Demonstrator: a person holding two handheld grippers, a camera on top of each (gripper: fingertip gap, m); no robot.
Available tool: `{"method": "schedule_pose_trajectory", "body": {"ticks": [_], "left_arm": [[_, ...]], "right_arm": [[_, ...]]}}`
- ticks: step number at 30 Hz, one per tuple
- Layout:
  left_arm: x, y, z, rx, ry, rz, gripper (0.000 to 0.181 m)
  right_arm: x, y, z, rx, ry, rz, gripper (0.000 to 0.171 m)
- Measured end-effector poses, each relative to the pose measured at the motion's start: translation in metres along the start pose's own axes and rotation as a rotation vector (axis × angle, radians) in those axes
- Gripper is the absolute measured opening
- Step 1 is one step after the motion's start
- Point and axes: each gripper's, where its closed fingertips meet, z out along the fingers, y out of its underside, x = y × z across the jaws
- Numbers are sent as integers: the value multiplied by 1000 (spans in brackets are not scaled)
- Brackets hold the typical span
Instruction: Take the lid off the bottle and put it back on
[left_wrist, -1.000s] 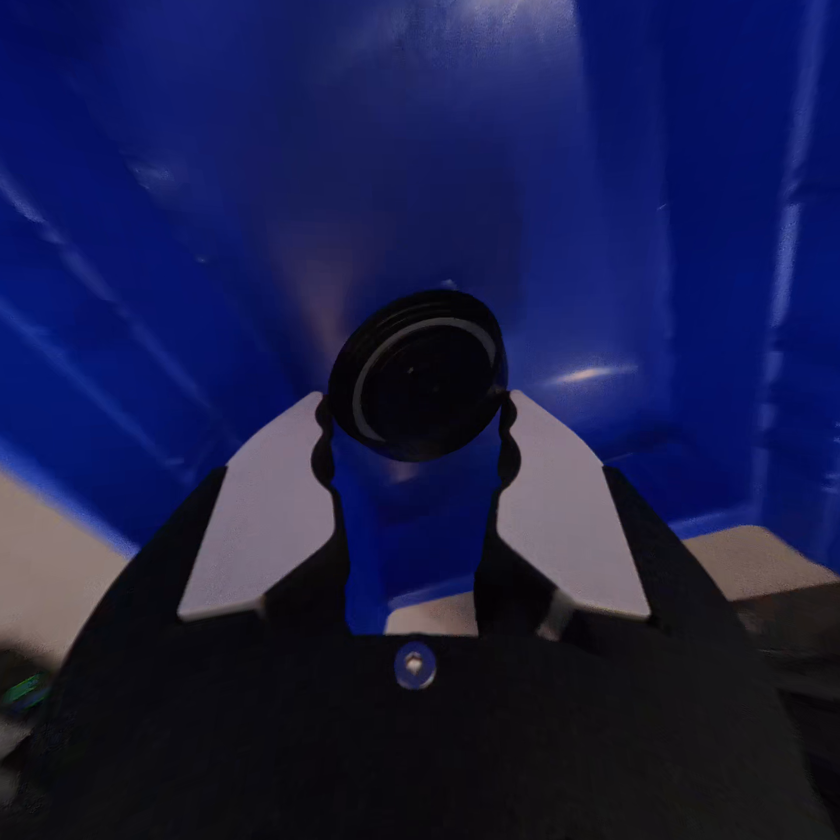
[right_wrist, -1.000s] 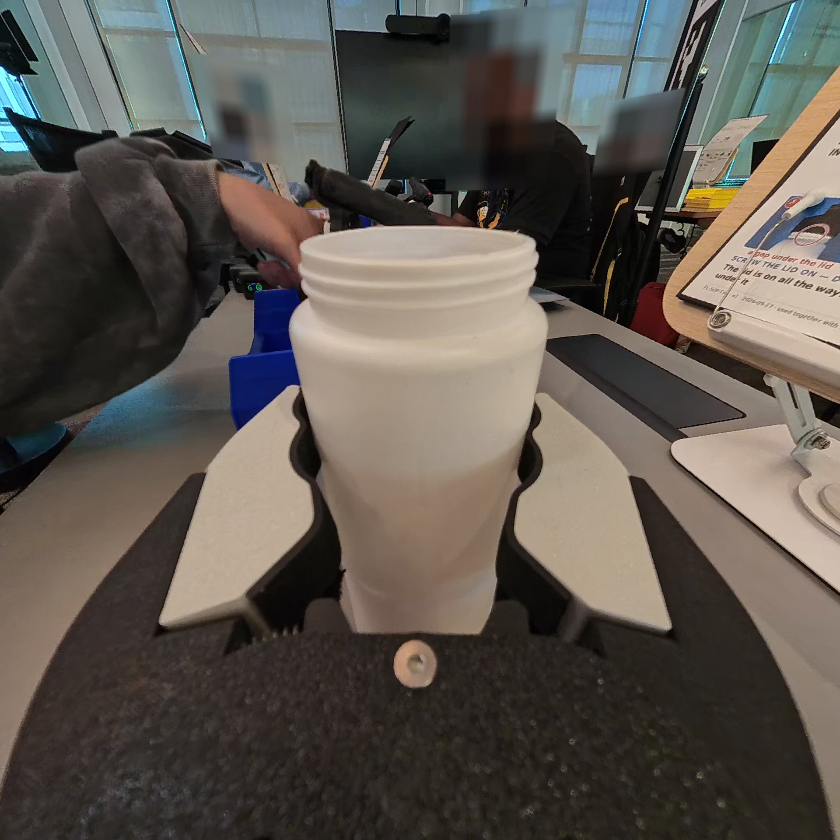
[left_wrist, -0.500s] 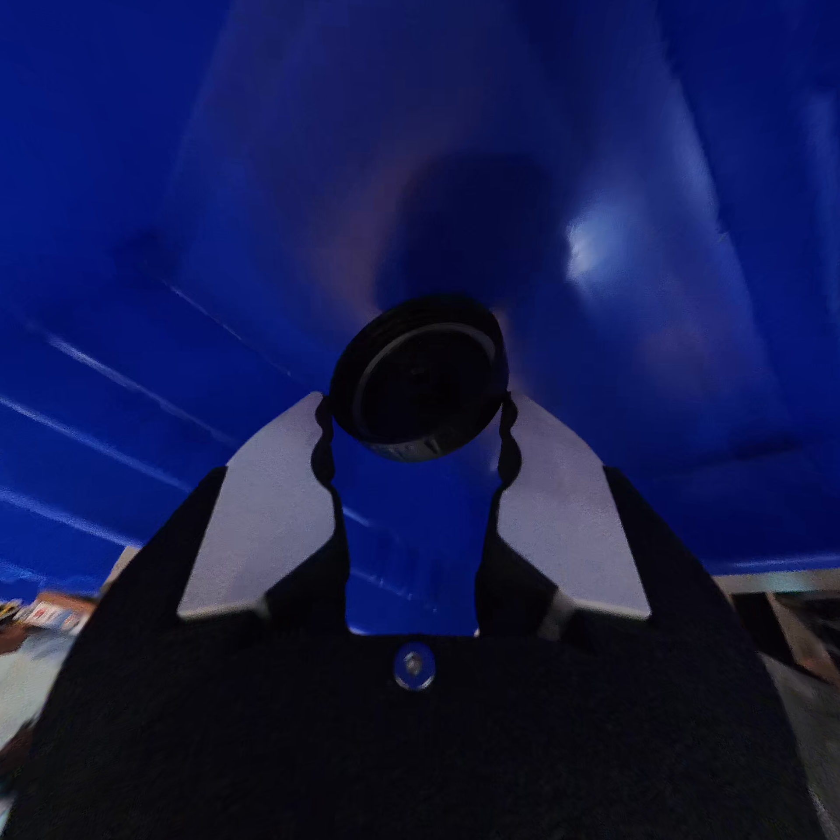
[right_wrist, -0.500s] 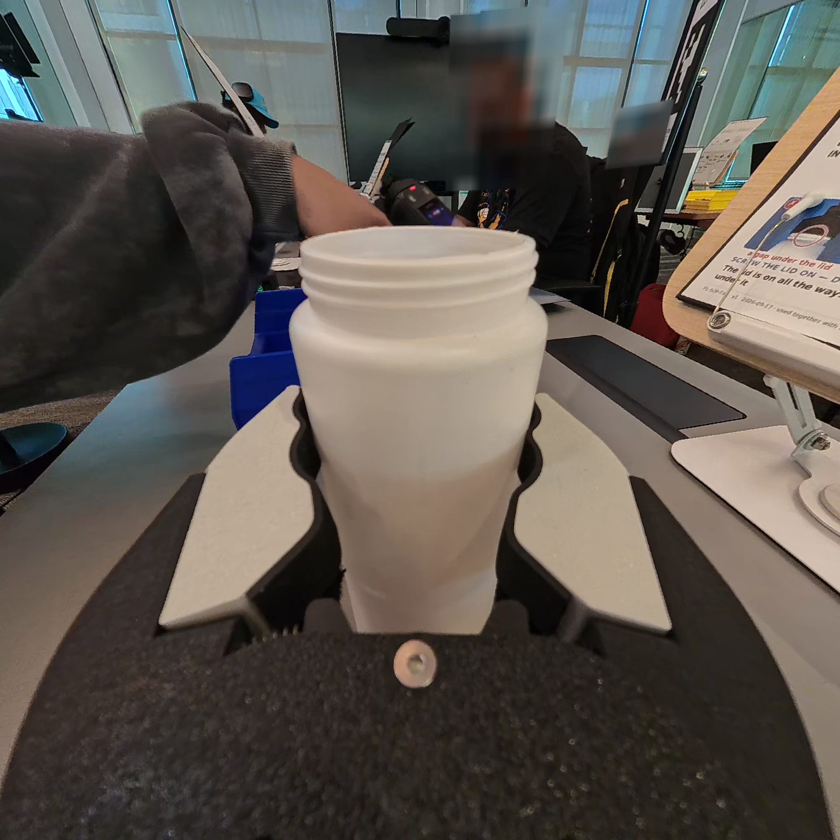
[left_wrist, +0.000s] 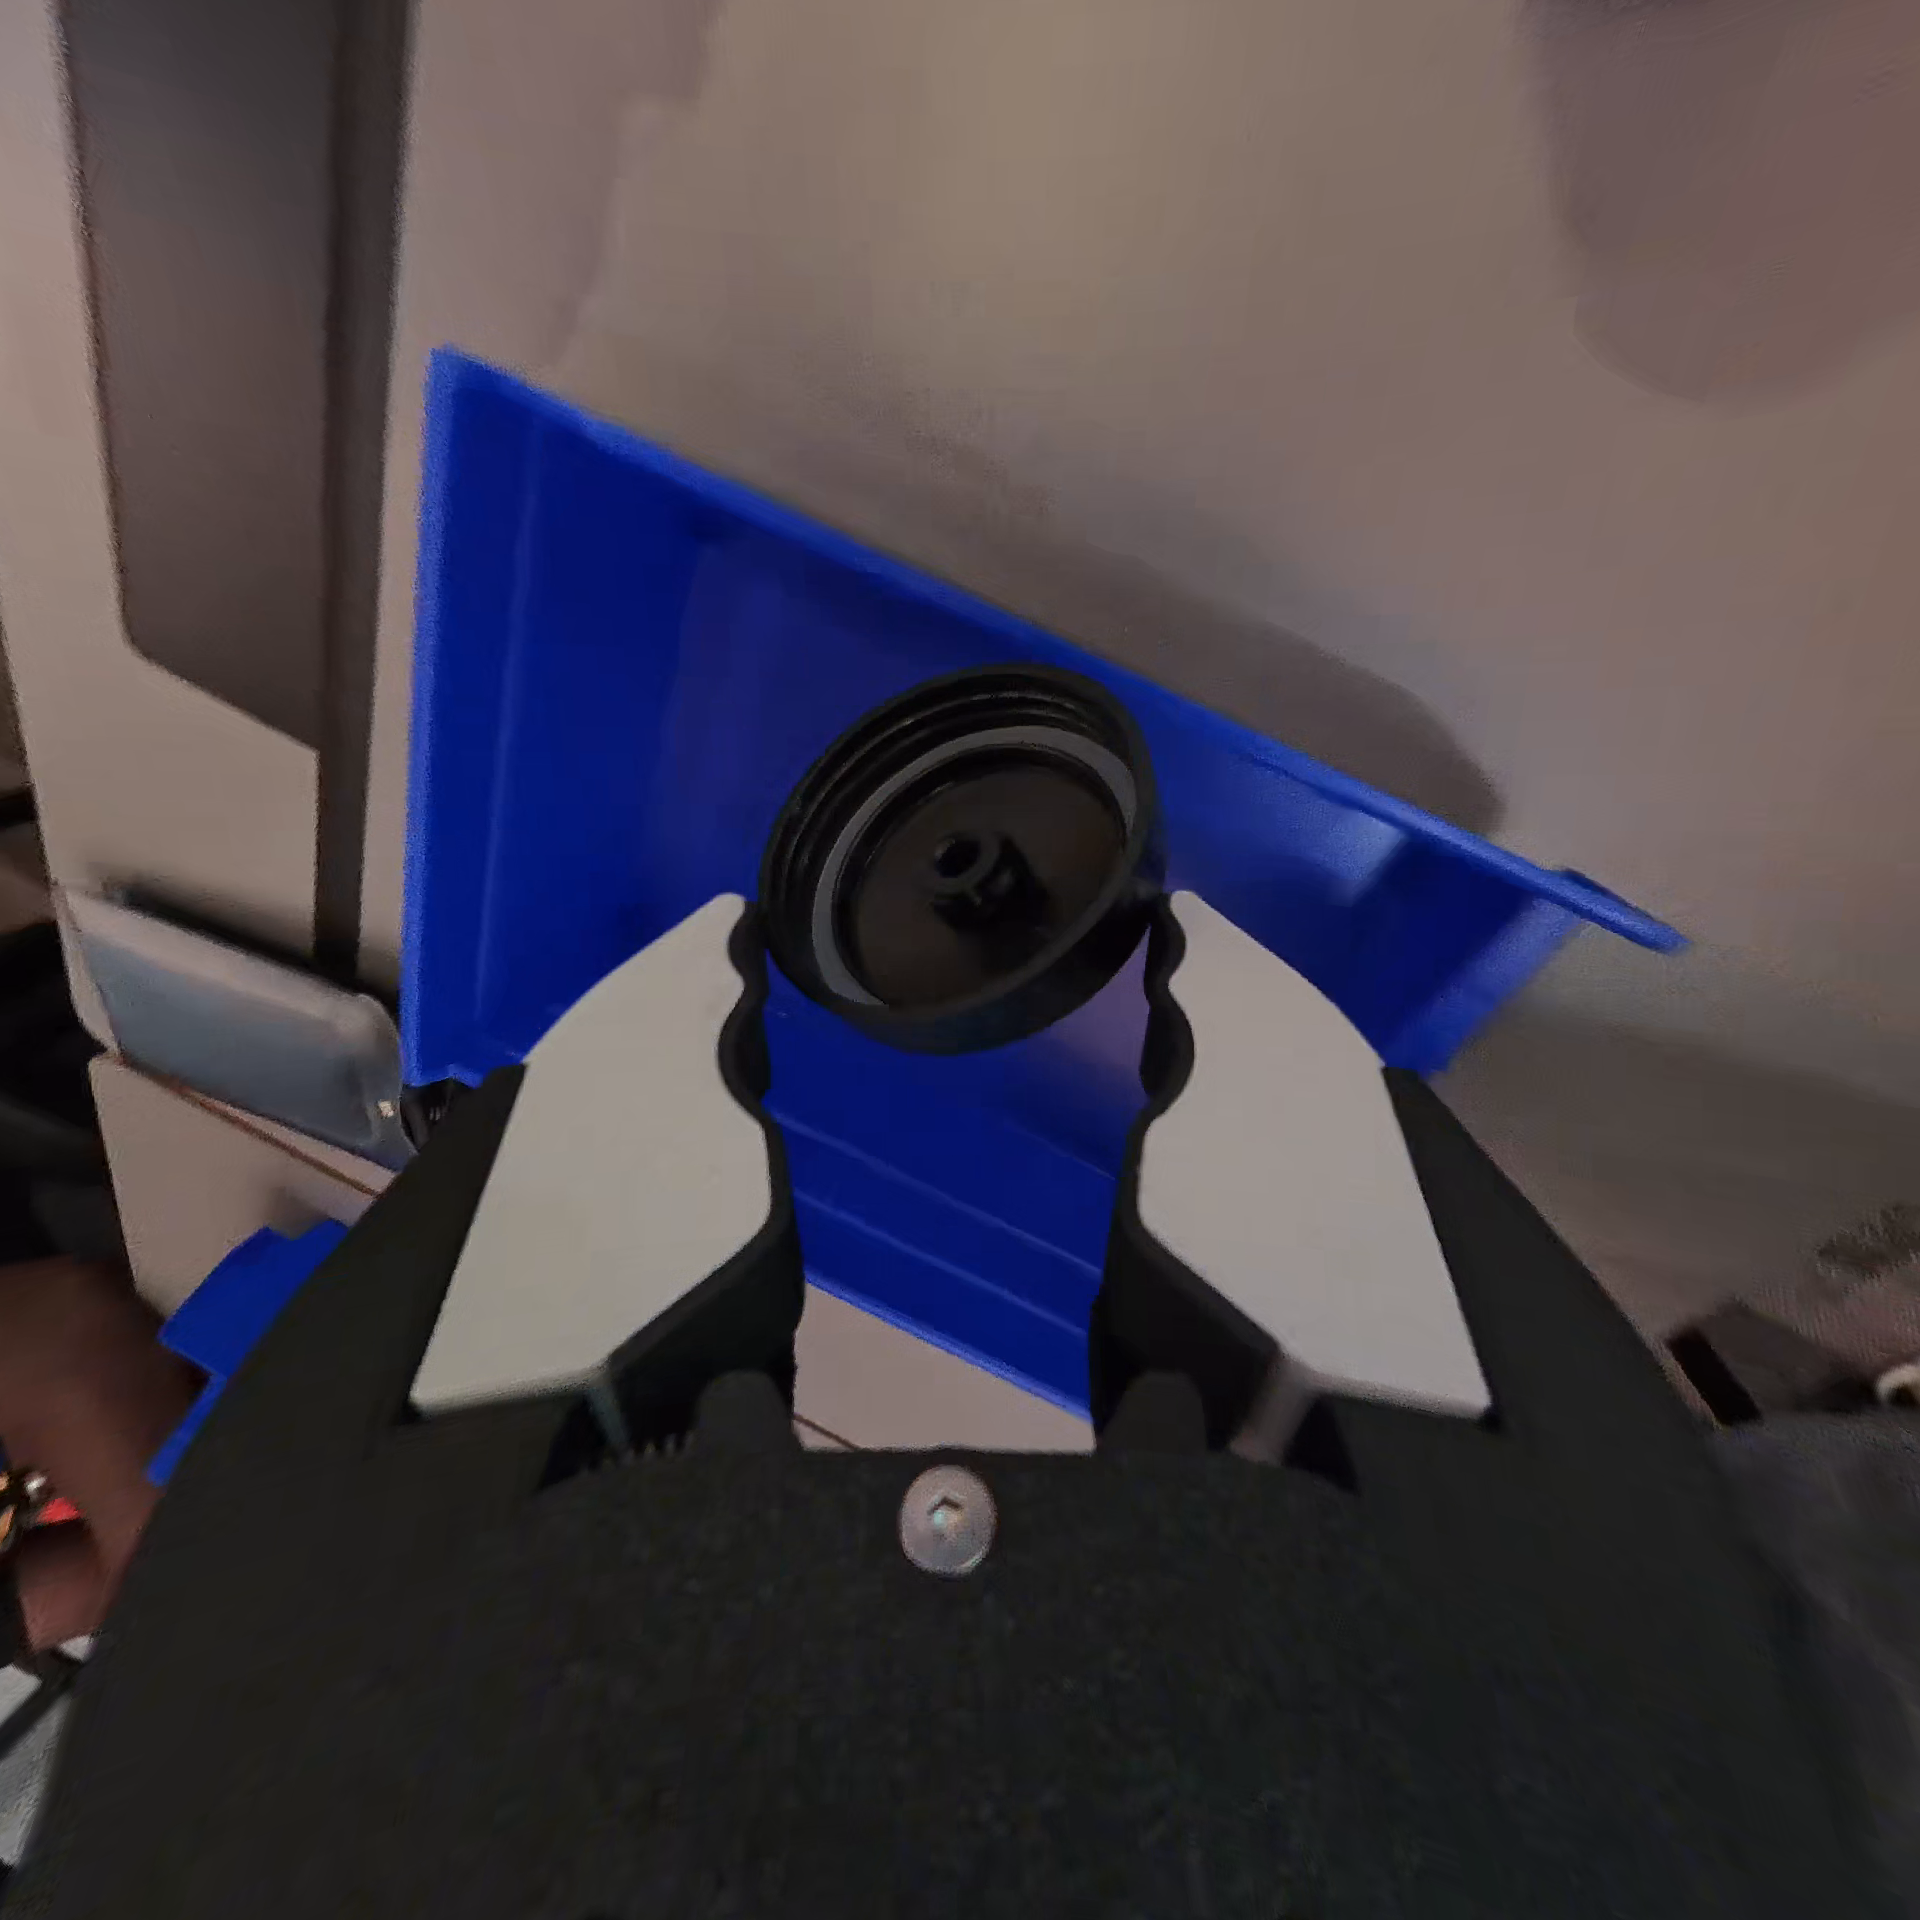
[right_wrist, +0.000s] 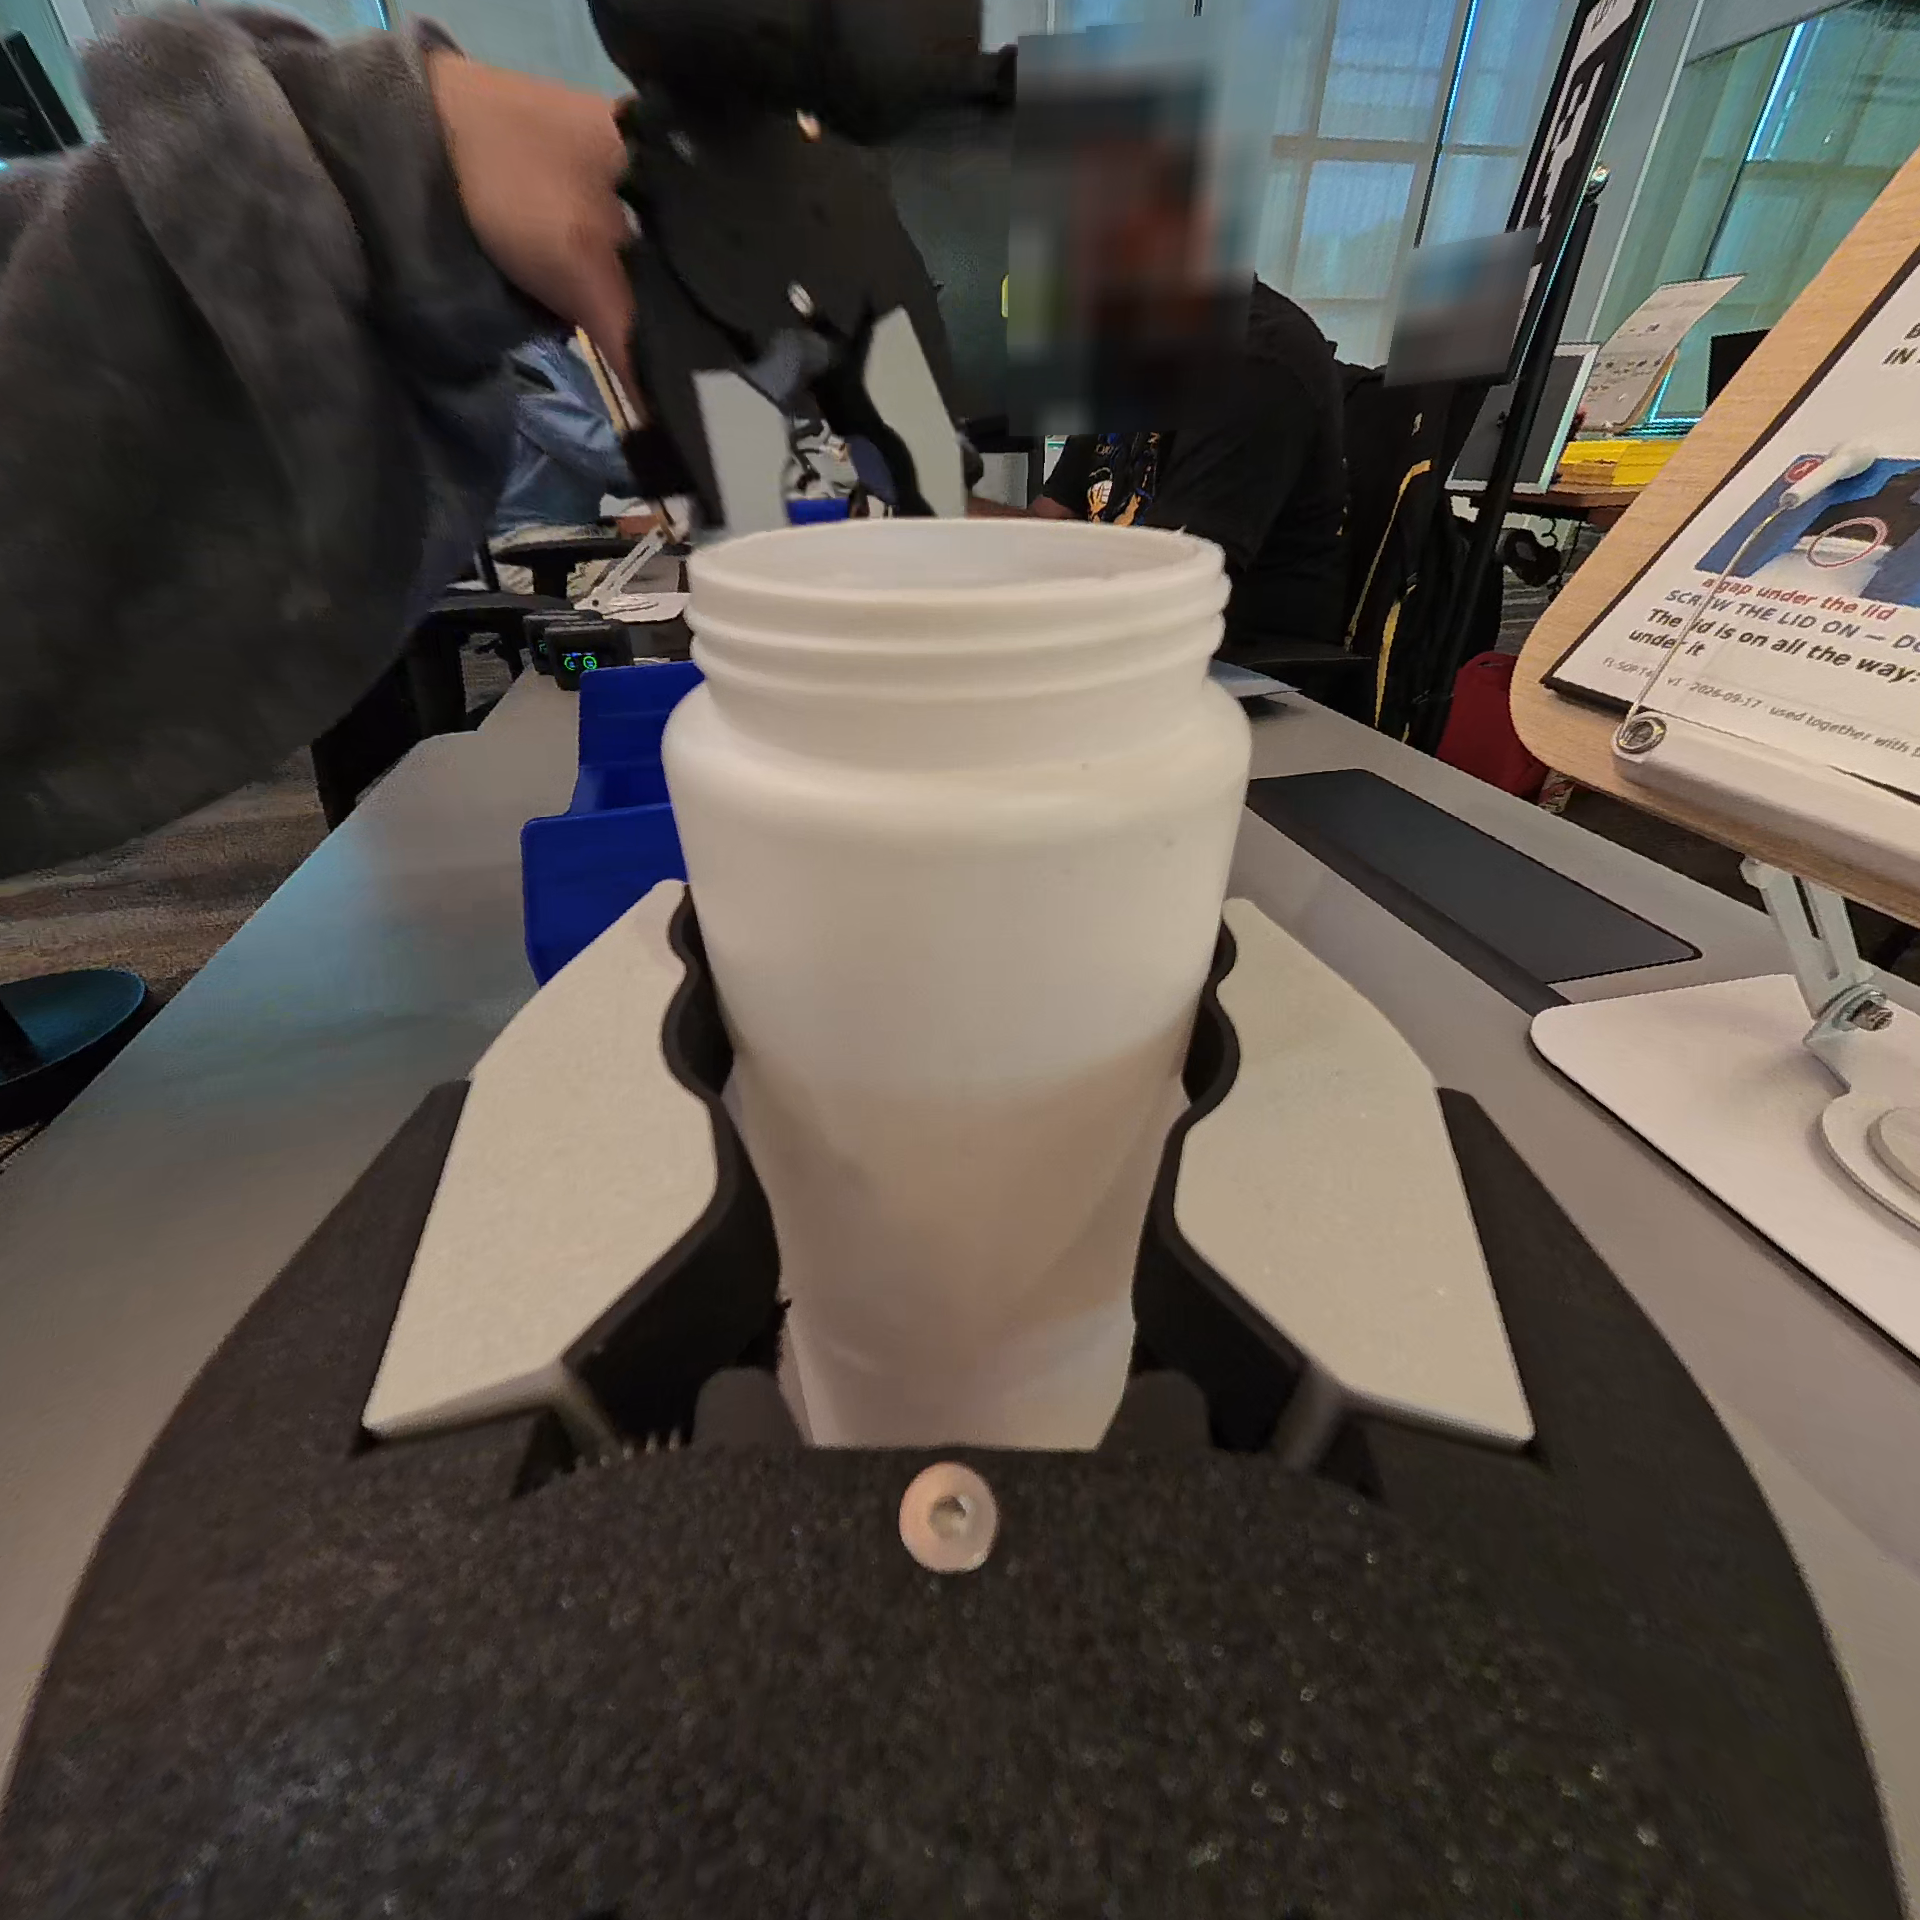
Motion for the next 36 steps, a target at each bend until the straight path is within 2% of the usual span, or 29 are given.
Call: {"method": "schedule_pose_trajectory", "body": {"ticks": [3, 7, 9, 12, 16, 24, 27, 30, 33, 36], "left_arm": [[19, 14, -9, -80, 59, 10, 70], [23, 80, 9, -411, 116, -86, 70], [39, 112, 19, -590, 208, -103, 70], [49, 134, 44, -711, 280, -101, 70], [35, 119, 81, -618, 286, -207, 70], [5, 95, 113, -502, 223, -253, 70], [-4, 83, 117, -407, 216, -304, 70], [-11, 83, 117, -344, 201, -344, 83], [-12, 74, 109, -209, 254, -434, 94], [-23, 68, 100, -103, 227, -454, 98]], "right_arm": [[-1, 0, -1, -1, 4, -1, 88], [-2, 0, -1, -4, 3, -1, 87], [-3, 0, 0, -5, 2, -1, 87], [-3, 0, 0, -5, 1, -1, 87], [-3, 0, -1, -3, 0, -1, 87], [-3, 0, 0, 2, -5, 2, 87], [-3, 0, -1, 3, -5, 1, 87], [-3, 0, -1, 3, -5, 2, 87], [-3, 0, -1, 4, -6, 2, 88], [-4, 0, -1, 5, -6, 2, 88]]}}
